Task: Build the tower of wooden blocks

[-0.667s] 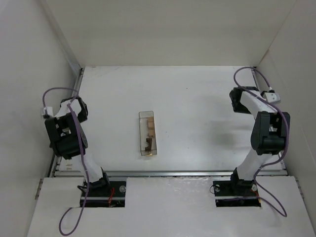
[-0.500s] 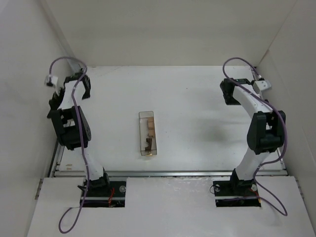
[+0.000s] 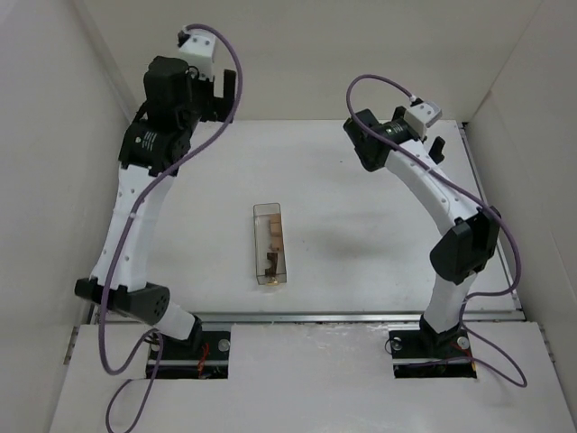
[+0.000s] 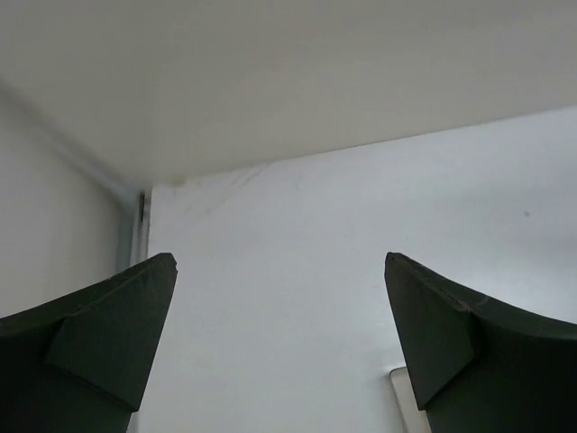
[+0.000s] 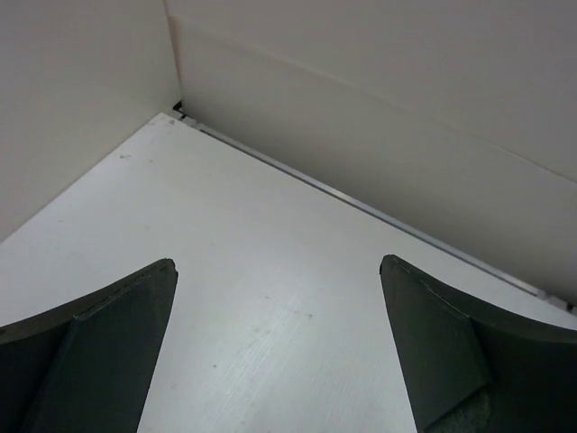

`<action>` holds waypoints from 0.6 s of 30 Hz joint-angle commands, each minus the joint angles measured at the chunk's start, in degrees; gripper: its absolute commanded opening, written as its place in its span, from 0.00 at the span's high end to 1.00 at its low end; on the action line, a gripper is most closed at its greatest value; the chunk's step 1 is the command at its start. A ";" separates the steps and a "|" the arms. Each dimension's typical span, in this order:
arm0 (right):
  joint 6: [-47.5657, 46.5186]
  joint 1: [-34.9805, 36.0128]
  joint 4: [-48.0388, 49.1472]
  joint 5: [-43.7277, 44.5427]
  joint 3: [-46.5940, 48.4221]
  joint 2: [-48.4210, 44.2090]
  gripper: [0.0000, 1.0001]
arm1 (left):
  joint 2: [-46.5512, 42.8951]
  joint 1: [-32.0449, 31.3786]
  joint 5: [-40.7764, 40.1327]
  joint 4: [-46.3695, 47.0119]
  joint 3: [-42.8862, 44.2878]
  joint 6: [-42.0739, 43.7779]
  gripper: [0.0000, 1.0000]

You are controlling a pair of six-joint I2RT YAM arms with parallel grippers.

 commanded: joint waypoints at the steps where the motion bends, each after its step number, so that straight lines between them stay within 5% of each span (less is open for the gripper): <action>1: -7.65 0.64 -3.07 14.04 2.12 1.44 0.00 | -0.23 -4.22 16.43 -2.79 -1.57 22.99 0.00; 4: -16.41 0.64 1.81 8.09 4.14 3.46 0.00 | 2.75 -9.76 8.80 -5.44 -2.72 26.36 0.00; 5: -33.07 0.64 16.90 1.89 1.36 1.21 0.00 | 4.15 -10.73 6.61 -5.44 -2.72 26.37 0.00; 6: -79.44 -0.93 40.46 -45.95 -5.28 -2.82 0.13 | 4.17 -12.48 1.97 -5.44 -3.33 27.32 0.00; 7: -84.08 -0.25 45.48 -58.35 -11.43 -5.73 0.07 | 4.78 -12.49 0.27 -3.53 -3.34 27.33 0.00; 9: -74.08 1.08 52.38 -54.06 -10.99 -8.92 0.04 | 4.26 -11.80 -0.36 -0.19 -5.61 27.33 0.00; 13: -69.01 -3.84 52.74 -78.69 -7.37 -10.50 0.01 | 3.64 -11.79 -3.16 5.10 -5.63 24.80 0.00; 18: -68.40 -6.82 49.49 -89.91 -2.62 -7.60 0.01 | 3.11 -12.32 -13.00 12.13 -6.85 21.45 0.00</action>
